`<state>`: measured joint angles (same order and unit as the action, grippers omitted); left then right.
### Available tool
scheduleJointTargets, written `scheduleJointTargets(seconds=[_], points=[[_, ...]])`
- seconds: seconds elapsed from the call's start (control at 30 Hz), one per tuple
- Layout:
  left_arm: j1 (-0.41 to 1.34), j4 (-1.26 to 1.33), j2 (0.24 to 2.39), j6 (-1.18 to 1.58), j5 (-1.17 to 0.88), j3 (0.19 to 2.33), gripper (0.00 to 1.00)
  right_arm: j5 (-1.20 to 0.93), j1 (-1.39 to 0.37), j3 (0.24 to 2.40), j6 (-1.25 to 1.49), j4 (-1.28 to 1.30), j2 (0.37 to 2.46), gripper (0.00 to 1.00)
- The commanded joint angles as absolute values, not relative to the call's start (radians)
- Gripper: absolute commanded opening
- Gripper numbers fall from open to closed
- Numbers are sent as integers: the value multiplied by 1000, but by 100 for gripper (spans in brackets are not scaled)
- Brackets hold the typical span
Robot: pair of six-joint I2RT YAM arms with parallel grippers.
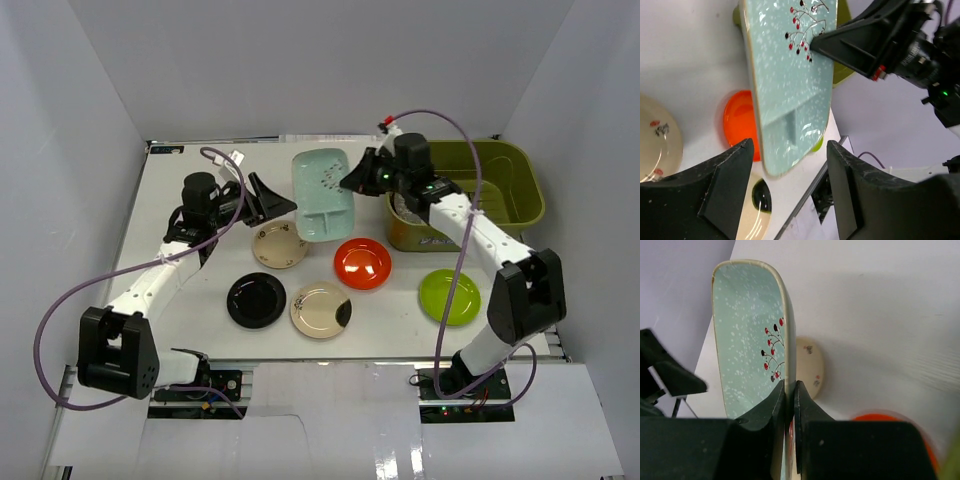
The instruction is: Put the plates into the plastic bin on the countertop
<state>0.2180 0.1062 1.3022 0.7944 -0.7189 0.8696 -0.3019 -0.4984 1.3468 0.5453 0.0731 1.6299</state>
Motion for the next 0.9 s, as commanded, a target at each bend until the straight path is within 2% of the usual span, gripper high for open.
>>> scheduleJointTargets(seconds=[0.0, 0.3, 0.5, 0.73, 0.77, 0.87], points=[[221, 72, 1238, 716, -715, 946, 71, -281, -311, 1324, 594, -35, 1471, 8], [219, -89, 1288, 595, -516, 999, 71, -262, 151, 1149, 595, -43, 1361, 8], [180, -163, 1380, 565, -394, 1031, 71, -149, 201, 1147, 499, -5, 1466, 8], [140, -195, 1492, 535, -305, 1046, 72, -130, 202, 1184, 453, -11, 1597, 8], [130, -198, 1506, 534, -293, 1049, 71, -139, 201, 1190, 446, -6, 1615, 11], [103, -218, 1569, 522, -281, 1061, 71, -146, 201, 1190, 430, -2, 1632, 33]])
